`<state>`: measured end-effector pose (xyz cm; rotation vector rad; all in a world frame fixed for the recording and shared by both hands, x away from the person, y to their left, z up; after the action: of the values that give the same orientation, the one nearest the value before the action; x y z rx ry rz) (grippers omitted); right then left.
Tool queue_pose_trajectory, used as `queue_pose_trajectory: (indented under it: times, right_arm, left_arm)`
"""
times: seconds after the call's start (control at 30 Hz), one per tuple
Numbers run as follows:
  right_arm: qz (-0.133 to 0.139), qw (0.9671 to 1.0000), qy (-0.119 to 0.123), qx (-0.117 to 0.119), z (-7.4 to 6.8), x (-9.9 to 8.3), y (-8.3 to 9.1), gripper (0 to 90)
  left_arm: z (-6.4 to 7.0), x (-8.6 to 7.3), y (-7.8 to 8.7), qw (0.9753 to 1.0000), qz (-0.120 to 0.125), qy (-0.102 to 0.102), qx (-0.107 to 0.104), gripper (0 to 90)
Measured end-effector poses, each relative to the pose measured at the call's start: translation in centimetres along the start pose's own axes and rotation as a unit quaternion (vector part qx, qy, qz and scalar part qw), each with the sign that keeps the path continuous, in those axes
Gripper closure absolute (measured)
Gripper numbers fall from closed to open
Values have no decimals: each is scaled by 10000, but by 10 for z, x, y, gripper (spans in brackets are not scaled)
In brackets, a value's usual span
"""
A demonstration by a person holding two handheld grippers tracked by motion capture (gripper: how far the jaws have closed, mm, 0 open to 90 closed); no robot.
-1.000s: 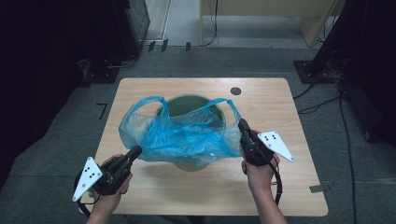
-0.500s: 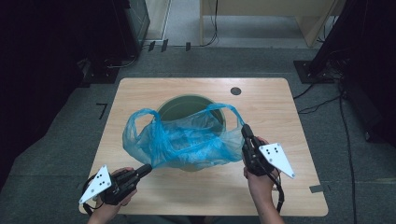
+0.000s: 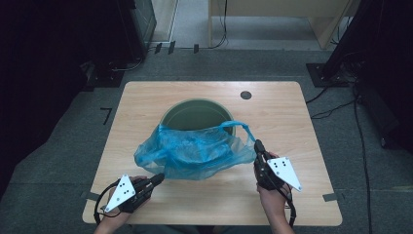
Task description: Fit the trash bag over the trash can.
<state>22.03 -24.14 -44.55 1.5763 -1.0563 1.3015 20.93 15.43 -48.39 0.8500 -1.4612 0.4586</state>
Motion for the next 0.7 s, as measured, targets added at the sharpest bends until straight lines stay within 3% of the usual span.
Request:
queue_pose_trajectory:
  times: [0.17,0.23,0.27,0.33,0.43,0.5,0.57,0.6,0.67,0.7]
  right_arm:
    - [-215,9997,-92,-83,7,-9,-4,900]
    - [-223,9996,-76,-128,8,-9,-5,900]
    - [-210,9996,-102,-157,8,-9,-5,900]
    - [-160,9997,-162,-131,11,-8,-4,900]
    - [-75,9997,-224,37,14,-7,-1,888]
    - [-27,9996,-276,80,16,-6,0,879]
    - [-5,9997,-241,37,17,-6,1,894]
    - [-7,9998,-219,5,17,-6,1,900]
    - [5,9998,-221,-6,18,-5,1,900]
    - [17,9997,-226,-1,18,-5,1,900]
  left_arm:
    - [-14,-7,-6,9981,-140,275,536,900]
    - [-19,-9,-7,9958,-169,390,811,897]
    - [-23,-11,-7,9942,-117,560,906,885]
    - [-28,-13,-5,9930,-84,753,909,801]
    - [-37,-17,-1,9915,-128,887,940,641]
    - [-42,-21,0,9889,-227,848,1197,547]
    - [-49,-24,1,9826,-390,978,1531,534]
    - [-54,-24,2,9773,-485,1063,1768,535]
    - [-61,-22,5,9710,-463,1253,1984,536]
    - [-64,-19,7,9666,-414,1389,2115,535]
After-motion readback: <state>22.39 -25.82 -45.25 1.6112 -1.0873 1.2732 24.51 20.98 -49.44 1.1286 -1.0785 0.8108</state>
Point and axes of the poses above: each handheld gripper's, and its own axes: y roughly backward along the jaws, x roughly out of its top, z roughly to its right, the point moved 1 cm from there along -y, roughly forward along the jaws, and after that the axes turned 10 degrees about x, right-handed, at the moved point
